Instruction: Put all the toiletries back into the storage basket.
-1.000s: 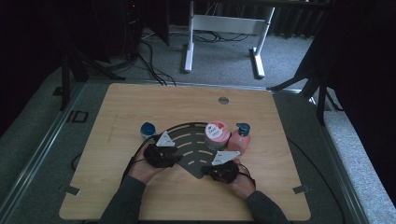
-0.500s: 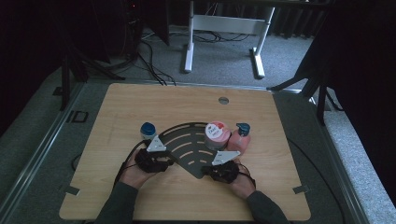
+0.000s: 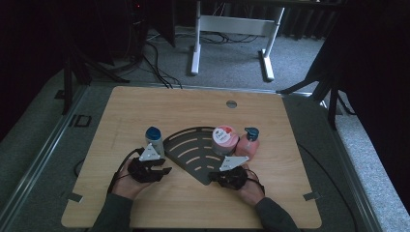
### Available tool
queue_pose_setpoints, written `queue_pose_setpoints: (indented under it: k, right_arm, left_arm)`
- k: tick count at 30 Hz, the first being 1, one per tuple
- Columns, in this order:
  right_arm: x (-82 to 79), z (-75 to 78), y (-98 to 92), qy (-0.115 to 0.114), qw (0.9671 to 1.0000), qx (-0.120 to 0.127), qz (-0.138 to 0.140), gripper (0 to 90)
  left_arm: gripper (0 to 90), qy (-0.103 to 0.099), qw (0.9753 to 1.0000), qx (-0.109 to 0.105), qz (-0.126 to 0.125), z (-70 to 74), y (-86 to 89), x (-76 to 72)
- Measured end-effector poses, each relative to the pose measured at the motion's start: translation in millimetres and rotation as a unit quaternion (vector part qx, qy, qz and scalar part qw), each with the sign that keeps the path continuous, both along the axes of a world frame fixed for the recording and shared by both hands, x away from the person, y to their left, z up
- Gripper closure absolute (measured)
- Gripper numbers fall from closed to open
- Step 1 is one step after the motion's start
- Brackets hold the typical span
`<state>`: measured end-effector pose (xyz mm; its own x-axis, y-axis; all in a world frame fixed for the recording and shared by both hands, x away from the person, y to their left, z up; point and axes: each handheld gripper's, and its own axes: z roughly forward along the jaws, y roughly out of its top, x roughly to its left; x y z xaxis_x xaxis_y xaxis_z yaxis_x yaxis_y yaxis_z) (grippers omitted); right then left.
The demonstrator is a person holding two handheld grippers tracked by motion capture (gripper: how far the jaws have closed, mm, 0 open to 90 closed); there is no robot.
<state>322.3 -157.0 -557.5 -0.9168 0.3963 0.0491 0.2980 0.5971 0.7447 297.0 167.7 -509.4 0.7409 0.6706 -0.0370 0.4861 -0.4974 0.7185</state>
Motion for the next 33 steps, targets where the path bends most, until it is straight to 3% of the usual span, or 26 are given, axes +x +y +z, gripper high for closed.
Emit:
queue_pose_setpoints:
  k: [12,20,26,33]
  right_arm:
    - [-0.1,0.1,0.1,0.0,1.0,0.0,0.001,84.5]
    - [0.0,0.1,0.4,0.0,1.0,-0.001,0.002,84.1]
    - [0.1,0.1,0.4,-0.001,1.0,-0.001,0.002,84.1]
    - [0.3,0.0,0.4,-0.001,1.0,-0.001,0.003,84.2]
  left_arm:
    - [49.9,-0.003,0.9993,-0.008,0.037,1.1,25.1,-3.0]
    - [41.5,-0.014,0.9966,-0.009,0.08,4.8,42.1,1.8]
    - [33.7,-0.015,0.9957,-0.02,0.09,5.6,49.4,12.5]
    - [27.8,-0.011,0.9961,-0.027,0.083,6.5,51.9,23.8]
